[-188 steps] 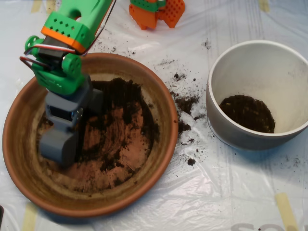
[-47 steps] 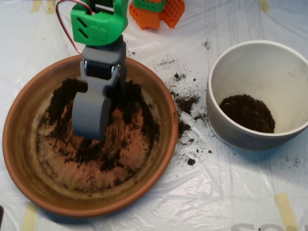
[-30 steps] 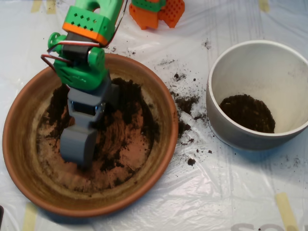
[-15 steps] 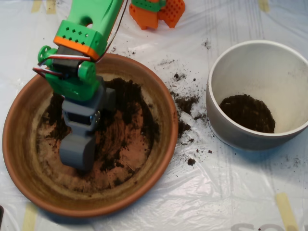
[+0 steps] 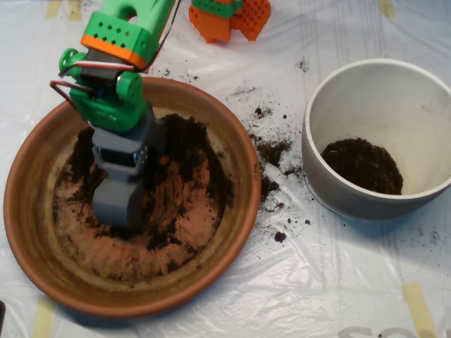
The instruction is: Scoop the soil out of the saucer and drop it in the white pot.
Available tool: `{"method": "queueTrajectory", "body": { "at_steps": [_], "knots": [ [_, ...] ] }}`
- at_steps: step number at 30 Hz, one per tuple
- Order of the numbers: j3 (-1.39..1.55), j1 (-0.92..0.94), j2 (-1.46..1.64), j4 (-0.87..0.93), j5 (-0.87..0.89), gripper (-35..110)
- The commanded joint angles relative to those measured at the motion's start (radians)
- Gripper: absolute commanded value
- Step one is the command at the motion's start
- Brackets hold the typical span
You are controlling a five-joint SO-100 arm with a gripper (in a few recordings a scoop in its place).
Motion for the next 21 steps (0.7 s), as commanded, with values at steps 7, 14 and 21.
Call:
{"method": "queueTrajectory", "body": {
  "at_steps": [7, 14, 21],
  "knots": [
    [0.328, 0.005, 0.318, -0.080, -0.058, 28],
    [0.425, 0.020, 0.414, -0.100, -0.103, 19],
    [0.454, 0.020, 0.448, -0.107, -0.127, 2]
  ]
}}
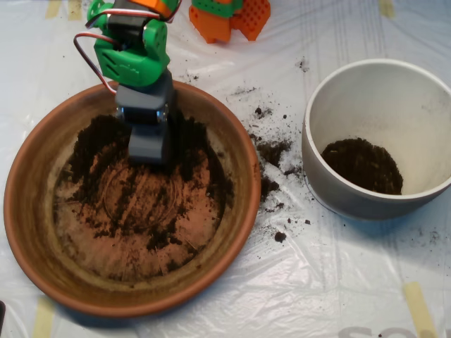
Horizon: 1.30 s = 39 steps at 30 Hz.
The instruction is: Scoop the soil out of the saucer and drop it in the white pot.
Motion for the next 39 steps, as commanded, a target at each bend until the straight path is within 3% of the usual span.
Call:
{"method": "queueTrajectory", "body": {
  "at_steps": [1, 9, 17, 28, 39],
  "knots": [
    [0.011, 0.017, 0.066, 0.011, -0.020, 2],
    [-0.080, -0.044, 0.003, 0.104, -0.066, 0],
    [-0.282, -0.156, 0.025, 0.213, 0.029, -1],
    [-0.755, -0.451, 0.126, 0.471, 0.227, 0],
    [-1.011, -0.753, 0.115, 0.572, 0.207, 0]
  ]
}}
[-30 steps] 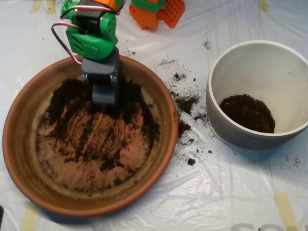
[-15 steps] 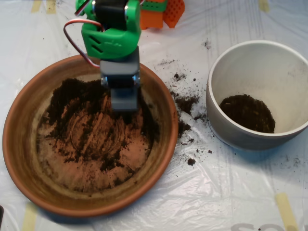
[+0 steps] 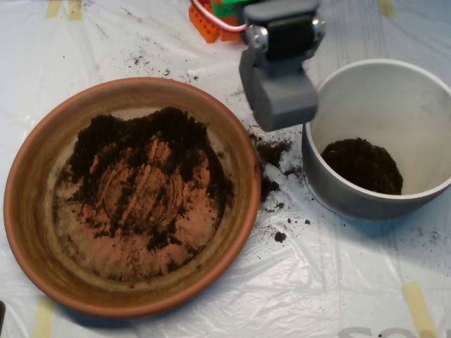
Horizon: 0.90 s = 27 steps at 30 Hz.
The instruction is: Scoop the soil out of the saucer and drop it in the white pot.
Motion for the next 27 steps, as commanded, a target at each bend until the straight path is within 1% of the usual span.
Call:
{"method": "queueTrajectory", "body": {
  "at_steps": [1, 6, 9, 10, 14, 16, 20, 27],
  "knots": [
    [-0.164, -0.100, 0.032, 0.037, -0.018, 0],
    [-0.327, -0.213, -0.112, 0.067, -0.044, 0],
    [-0.440, -0.244, -0.201, 0.114, -0.044, 0],
    [-0.440, -0.252, -0.207, 0.115, -0.044, 3],
    [-0.437, -0.267, -0.213, 0.130, -0.054, 27],
    [-0.434, -0.268, -0.212, 0.140, -0.057, 31],
    [-0.393, -0.267, -0.179, 0.141, -0.061, 32],
    [-0.183, -0.284, -0.072, 0.051, -0.075, 28]
  ]
}}
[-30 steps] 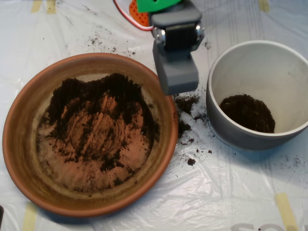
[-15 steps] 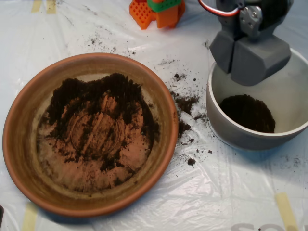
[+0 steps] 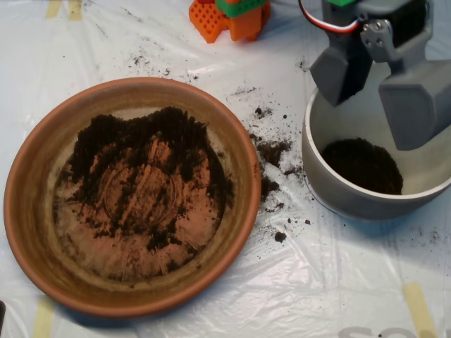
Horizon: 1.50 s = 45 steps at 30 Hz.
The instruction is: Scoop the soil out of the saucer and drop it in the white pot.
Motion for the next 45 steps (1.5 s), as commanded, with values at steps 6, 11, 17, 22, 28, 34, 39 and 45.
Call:
{"method": "queueTrajectory", "body": {
  "at_steps": [6, 11, 17, 22, 28, 34, 39, 45],
  "knots": [
    [0.026, -0.014, 0.141, -0.028, -0.031, 29],
    [0.037, -0.018, 0.216, -0.031, -0.034, 29],
    [0.175, 0.026, 0.385, -0.095, -0.028, 29],
    [0.359, 0.117, 0.529, -0.179, -0.034, 30],
    [0.499, 0.299, 0.629, -0.222, 0.026, 33],
    [0.661, 0.578, 0.588, -0.311, 0.028, 41],
    [0.822, 0.713, 0.457, -0.456, -0.005, 47],
    [0.885, 0.758, 0.270, -0.528, -0.018, 49]
  ]
}}
